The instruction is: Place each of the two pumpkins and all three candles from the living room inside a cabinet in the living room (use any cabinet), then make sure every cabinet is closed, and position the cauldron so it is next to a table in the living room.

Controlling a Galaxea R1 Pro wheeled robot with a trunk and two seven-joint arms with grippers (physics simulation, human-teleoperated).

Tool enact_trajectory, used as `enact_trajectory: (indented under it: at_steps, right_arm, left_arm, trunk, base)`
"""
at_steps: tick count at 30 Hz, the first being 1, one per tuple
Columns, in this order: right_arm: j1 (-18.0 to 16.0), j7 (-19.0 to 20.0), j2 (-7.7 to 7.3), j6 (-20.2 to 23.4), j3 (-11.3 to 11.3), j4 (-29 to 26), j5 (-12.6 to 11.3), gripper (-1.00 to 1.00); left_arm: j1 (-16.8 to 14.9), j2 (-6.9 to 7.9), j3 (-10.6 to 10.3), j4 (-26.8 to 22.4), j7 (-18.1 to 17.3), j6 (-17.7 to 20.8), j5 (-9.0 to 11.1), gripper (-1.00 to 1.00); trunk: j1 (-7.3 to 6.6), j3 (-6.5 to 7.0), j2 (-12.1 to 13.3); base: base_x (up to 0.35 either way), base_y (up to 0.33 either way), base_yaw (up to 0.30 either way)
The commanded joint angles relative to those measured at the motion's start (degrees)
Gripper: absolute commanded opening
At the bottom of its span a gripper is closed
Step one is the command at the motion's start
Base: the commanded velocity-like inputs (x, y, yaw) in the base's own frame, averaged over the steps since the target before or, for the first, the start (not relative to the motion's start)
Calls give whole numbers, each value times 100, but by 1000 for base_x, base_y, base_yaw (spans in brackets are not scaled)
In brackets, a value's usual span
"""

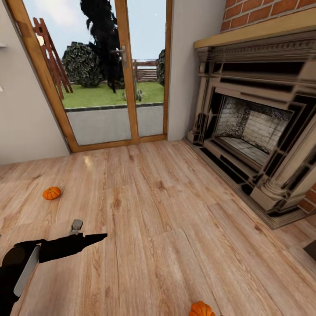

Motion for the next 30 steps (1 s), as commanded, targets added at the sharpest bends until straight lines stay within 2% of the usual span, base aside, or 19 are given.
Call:
enact_trajectory:
  at_steps: [1,11,18,25,30]
  right_arm:
    - [-2,32,-5,-16,44,2,-62,100]
    - [-2,678,-15,-16,46,0,-55,100]
    - [-2,727,-15,-16,46,0,-55,100]
    - [-2,742,-15,-16,46,0,-52,100]
    - [-3,739,-15,-16,40,0,-60,100]
  left_arm:
    - [-3,4,1,0,-8,39,17,100]
    - [-3,15,-20,0,-10,40,-16,100]
    - [-3,9,-30,1,-2,47,-36,100]
    - [-3,15,-32,0,-2,47,-32,100]
    - [-3,27,-18,0,-2,47,-7,100]
  trunk:
    - [22,-23,-43]
    - [241,-203,-444]
    - [395,-328,-725]
    - [549,-454,-1006]
    - [658,-544,-1206]
  base:
    - [0,0,0]
    - [0,0,0]
    - [-8,0,0]
    - [-259,-5,0]
    - [-74,-9,0]
